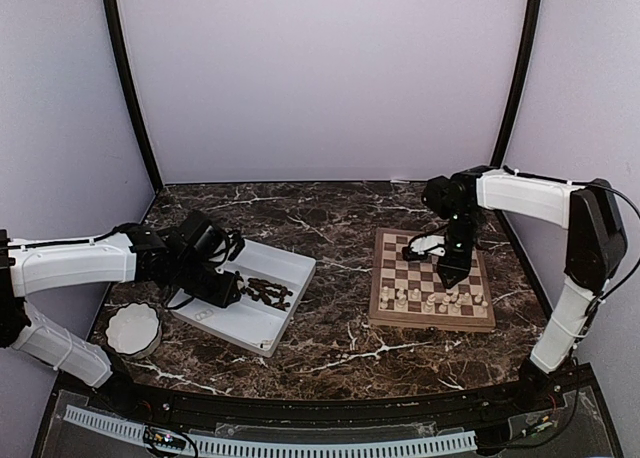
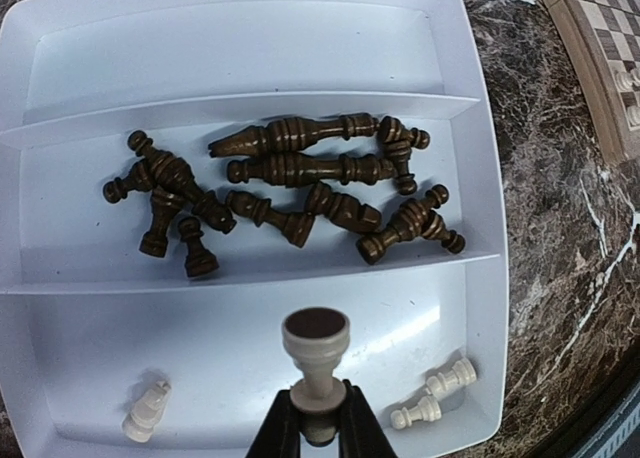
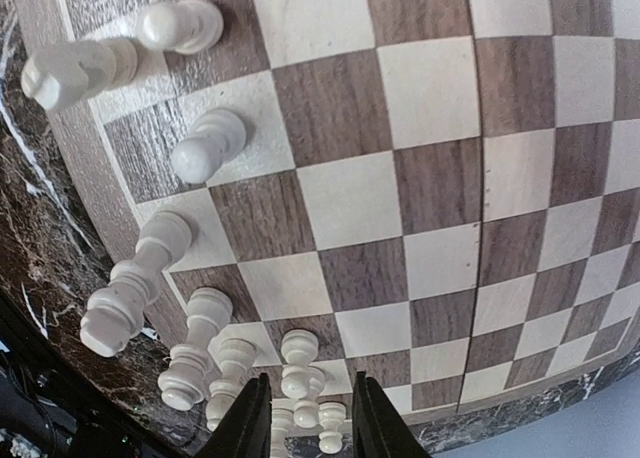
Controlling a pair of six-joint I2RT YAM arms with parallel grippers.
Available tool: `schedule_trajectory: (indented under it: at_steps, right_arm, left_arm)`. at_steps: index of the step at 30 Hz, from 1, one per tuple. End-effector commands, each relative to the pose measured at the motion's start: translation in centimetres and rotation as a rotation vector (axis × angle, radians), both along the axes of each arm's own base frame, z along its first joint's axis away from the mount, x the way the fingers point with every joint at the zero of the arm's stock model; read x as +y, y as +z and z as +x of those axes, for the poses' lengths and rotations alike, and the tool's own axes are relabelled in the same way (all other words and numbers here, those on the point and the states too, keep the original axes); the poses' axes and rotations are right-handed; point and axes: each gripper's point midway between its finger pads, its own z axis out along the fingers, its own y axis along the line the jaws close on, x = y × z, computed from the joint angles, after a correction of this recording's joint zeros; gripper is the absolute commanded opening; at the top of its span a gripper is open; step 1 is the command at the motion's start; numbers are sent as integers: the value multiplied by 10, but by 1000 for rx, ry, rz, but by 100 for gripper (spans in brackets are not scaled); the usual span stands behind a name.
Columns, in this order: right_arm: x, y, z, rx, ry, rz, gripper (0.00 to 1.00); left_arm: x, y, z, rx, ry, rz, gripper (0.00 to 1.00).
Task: Set up the chess pieces on the board
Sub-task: Place the pawn at f2, then pass from the left arm to the right
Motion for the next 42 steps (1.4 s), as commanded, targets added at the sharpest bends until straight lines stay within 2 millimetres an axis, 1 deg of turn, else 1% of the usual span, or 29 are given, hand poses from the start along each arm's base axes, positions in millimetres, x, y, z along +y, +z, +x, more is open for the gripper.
schedule_trajectory:
  at_steps: [1,2,3,4,5,6,8,9,10,11,12,13,14,15,18,21,24,26,31,35,39,42]
  right_arm:
    - [18,33,18,-75,-6,117,30]
    - [26,41,22,-93,9,156,31]
    - [35,53,28,-115,32,204,32]
    - [45,64,28,-122,67,256,34]
    - [57,75,22,-110,121,314,35]
    - [72,88,16,-107,167,383,37]
    - [101,111,8,-145,257,468,40]
    - [114,120,3,-166,304,494,41]
    - [127,126,0,-192,347,509,42]
    - [141,131,-2,-227,392,519,42]
    - [156,134,-9,-251,443,522,42]
    - [168,137,-12,-281,481,524,42]
    - [180,141,-16,-307,517,532,42]
    - [192,143,-21,-327,549,542,42]
    - [224,153,-37,-367,635,582,42]
    - [250,154,-56,-380,716,593,44]
    - [267,147,-72,-392,781,576,45]
    - [275,141,-80,-393,811,562,45]
    - [291,127,-94,-400,854,542,46]
    - [304,120,-98,-420,872,528,47]
    - [312,111,-106,-412,907,512,46]
    - [314,106,-113,-400,933,503,44]
  left_arm:
    - [-29,14,-8,11,-144,-133,9]
    - [-34,17,-10,9,-177,-154,9]
    - [-43,21,-15,30,-216,-196,9]
    - [-48,25,-16,31,-242,-213,9]
    - [-54,28,-21,53,-273,-245,9]
    - [-58,33,-22,53,-296,-264,9]
    - [-69,42,-28,73,-346,-313,9]
    - [-75,45,-34,97,-380,-345,9]
    - [-80,51,-35,101,-399,-369,9]
    - [-86,54,-41,133,-436,-407,9]
    - [-90,58,-43,142,-454,-428,9]
    - [-95,59,-48,179,-477,-458,10]
    - [-100,65,-52,198,-500,-490,10]
    - [-103,63,-53,222,-505,-500,10]
    - [-113,71,-60,288,-539,-573,11]
    - [-122,82,-64,320,-559,-645,11]
    - [-127,93,-70,359,-583,-708,11]
    - [-129,97,-73,381,-591,-737,11]
    - [-132,100,-75,415,-590,-769,12]
    - [-133,98,-78,444,-598,-779,12]
    - [-133,100,-81,460,-609,-791,12]
    - [-133,103,-83,467,-621,-801,12]
